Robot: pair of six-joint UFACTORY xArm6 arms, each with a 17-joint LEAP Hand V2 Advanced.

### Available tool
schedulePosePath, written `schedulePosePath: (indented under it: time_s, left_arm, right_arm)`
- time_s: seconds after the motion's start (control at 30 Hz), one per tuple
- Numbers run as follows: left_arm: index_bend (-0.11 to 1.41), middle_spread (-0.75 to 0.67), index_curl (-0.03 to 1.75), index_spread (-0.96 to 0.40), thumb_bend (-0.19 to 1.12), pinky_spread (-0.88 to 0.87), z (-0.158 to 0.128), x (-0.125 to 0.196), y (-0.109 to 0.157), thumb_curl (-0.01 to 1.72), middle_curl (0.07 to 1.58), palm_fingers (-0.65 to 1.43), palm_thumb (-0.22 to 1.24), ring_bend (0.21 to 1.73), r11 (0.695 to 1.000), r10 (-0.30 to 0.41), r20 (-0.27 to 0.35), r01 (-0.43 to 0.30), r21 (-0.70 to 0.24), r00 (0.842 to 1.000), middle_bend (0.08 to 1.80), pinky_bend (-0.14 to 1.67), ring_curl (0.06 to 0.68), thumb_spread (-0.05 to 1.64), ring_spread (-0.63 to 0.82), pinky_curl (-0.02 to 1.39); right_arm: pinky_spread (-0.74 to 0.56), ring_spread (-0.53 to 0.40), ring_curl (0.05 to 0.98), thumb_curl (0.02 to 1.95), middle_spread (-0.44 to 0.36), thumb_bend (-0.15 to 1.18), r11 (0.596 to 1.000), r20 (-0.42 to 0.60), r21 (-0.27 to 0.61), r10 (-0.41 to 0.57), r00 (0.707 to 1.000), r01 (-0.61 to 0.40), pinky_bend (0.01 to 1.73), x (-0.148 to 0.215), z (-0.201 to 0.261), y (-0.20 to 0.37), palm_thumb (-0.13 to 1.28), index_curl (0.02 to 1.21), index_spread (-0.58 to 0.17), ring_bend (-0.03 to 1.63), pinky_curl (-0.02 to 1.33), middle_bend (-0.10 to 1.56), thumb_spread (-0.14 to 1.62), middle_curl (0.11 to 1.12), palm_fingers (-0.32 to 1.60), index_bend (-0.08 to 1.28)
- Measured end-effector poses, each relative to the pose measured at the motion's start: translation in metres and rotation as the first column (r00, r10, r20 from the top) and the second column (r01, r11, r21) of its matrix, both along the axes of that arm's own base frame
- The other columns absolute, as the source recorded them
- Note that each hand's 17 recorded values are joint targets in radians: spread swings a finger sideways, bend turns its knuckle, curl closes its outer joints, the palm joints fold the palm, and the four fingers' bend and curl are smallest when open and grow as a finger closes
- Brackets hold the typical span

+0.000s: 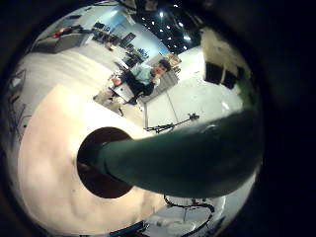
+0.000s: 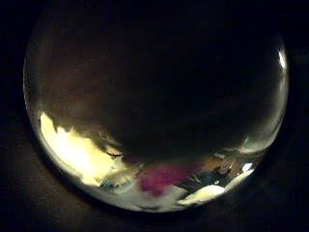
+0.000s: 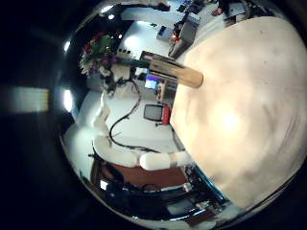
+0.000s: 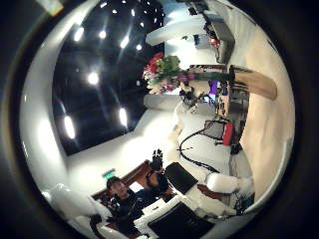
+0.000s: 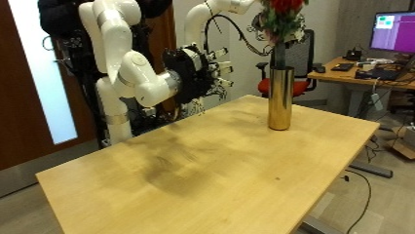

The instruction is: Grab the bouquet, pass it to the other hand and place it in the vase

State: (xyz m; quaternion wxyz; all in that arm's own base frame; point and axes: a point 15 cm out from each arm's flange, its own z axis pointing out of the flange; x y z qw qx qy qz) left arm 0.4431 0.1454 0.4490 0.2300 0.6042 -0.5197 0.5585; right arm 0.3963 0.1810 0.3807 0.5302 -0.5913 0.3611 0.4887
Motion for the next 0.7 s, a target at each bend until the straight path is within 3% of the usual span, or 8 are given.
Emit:
schedulePosePath:
  time_s: [0.07,0.2,0.43,0.7]
  left_arm:
    - [0.03,0.29,0.9,-0.08,-0.07,0.28,-0.001,-0.002,0.008,0.42,0.52,-0.32,0.31,0.81,1.0,0.011,0.018,-0.011,0.009,1.0,0.31,0.55,0.316,0.83,0.28,0.46]
    - [0.03,0.54,0.57,0.1,-0.05,0.57,0.004,-0.013,0.032,0.37,0.39,-0.31,0.24,0.62,0.997,0.077,0.051,-0.079,0.022,0.996,0.17,0.43,0.231,0.79,0.54,0.37]
    - [0.09,0.6,0.25,0.12,-0.04,0.66,0.009,-0.029,0.044,0.34,0.25,-0.22,0.21,0.48,0.991,0.125,0.078,-0.128,0.026,0.989,0.15,0.32,0.185,0.76,0.64,0.3]
    - [0.11,0.59,0.16,0.1,-0.04,0.65,-0.003,-0.06,0.025,0.34,0.18,-0.17,0.21,0.43,0.993,0.118,0.058,-0.118,-0.008,0.991,0.15,0.28,0.182,0.75,0.63,0.29]
  right_arm:
    - [0.46,0.191,0.257,0.43,0.103,-0.03,1.0,-0.001,0.0,0.001,1.0,-0.001,0.63,0.0,0.0,0.001,0.71,0.29,-0.326,0.42,0.29,0.17,0.99,0.26,0.01,0.18]
    - [0.46,0.191,0.257,0.43,0.102,-0.03,1.0,0.0,0.0,0.0,1.0,0.0,0.63,0.0,0.0,0.0,0.71,0.29,-0.326,0.42,0.29,0.18,0.99,0.26,0.01,0.17]
    - [0.46,0.191,0.257,0.43,0.102,-0.03,1.0,0.002,-0.001,0.009,1.0,-0.009,0.63,-0.001,0.001,0.004,0.71,0.29,-0.326,0.42,0.29,0.18,0.99,0.26,0.01,0.17]
    - [0.46,0.191,0.257,0.43,0.1,-0.03,1.0,-0.011,0.001,0.002,1.0,-0.002,0.63,-0.002,-0.003,0.001,0.71,0.29,-0.326,0.42,0.29,0.18,0.99,0.27,0.01,0.17]
